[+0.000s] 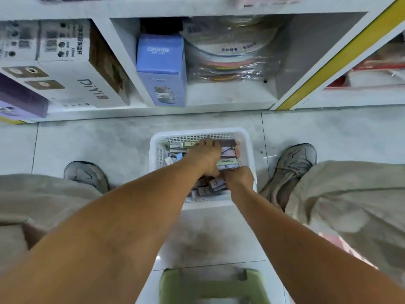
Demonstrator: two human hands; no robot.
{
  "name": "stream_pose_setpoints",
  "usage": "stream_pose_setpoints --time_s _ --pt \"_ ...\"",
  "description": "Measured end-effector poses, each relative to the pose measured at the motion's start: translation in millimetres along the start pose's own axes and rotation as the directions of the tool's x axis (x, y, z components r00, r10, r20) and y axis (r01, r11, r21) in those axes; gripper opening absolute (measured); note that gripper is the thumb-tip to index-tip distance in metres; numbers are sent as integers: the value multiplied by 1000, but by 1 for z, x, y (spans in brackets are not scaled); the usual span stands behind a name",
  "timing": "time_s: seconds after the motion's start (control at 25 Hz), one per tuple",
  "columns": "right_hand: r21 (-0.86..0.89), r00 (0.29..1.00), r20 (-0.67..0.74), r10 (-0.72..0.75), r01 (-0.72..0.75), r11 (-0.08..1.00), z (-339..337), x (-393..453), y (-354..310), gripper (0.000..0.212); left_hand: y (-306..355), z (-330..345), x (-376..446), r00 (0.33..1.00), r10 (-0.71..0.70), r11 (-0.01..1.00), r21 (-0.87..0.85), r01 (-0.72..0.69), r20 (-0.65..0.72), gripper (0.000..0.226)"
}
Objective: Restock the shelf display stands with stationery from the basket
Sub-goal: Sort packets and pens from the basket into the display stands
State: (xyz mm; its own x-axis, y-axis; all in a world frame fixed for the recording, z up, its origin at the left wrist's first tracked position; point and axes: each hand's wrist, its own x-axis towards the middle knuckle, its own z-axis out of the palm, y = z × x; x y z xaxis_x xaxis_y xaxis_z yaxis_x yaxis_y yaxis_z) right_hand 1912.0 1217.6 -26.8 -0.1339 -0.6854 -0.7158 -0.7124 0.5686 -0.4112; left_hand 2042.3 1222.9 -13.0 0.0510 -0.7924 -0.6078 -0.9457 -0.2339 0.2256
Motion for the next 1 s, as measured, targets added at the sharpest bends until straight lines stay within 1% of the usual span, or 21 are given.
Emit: stream_pose_setpoints --time_s 0.08,0.12,0.2,0.32,0.4,0.52,0.6,0.72,0.84,1.0 --pt "66 998 -56 -6 10 998 6 2 8 8 1 8 8 1000 -3 998 61 5 -21 107" --pt "107 999 -46 -23 28 994 8 3 10 13 1 11 12 1000 -13 997 76 14 -21 109" --pt "184 999 -1 -48 48 982 10 6 10 18 2 11 19 998 -56 997 63 53 38 110" --pt "262 998 -46 39 -26 965 12 9 2 14 4 6 24 986 -110 994 12 109 128 108" --pt "319 999 -33 14 -3 948 13 8 1 23 5 3 26 986 -100 994 -26 104 134 104" --pt "413 996 76 -44 9 911 14 10 5 41 4 -2 26 994 -23 997 -67 30 109 88" --pt "417 988 140 -58 -5 909 12 10 10 42 2 -7 26 989 -2 994 -106 18 148 75" --pt "405 979 182 -97 15 914 8 11 16 31 1 -13 24 980 -43 983 -165 76 195 63" --pt "408 961 221 -164 62 911 8 4 10 33 0 -6 16 980 -88 966 -225 128 180 61" --pt "376 942 279 -186 71 924 7 3 3 35 -7 4 8 981 -145 935 -308 178 128 43"
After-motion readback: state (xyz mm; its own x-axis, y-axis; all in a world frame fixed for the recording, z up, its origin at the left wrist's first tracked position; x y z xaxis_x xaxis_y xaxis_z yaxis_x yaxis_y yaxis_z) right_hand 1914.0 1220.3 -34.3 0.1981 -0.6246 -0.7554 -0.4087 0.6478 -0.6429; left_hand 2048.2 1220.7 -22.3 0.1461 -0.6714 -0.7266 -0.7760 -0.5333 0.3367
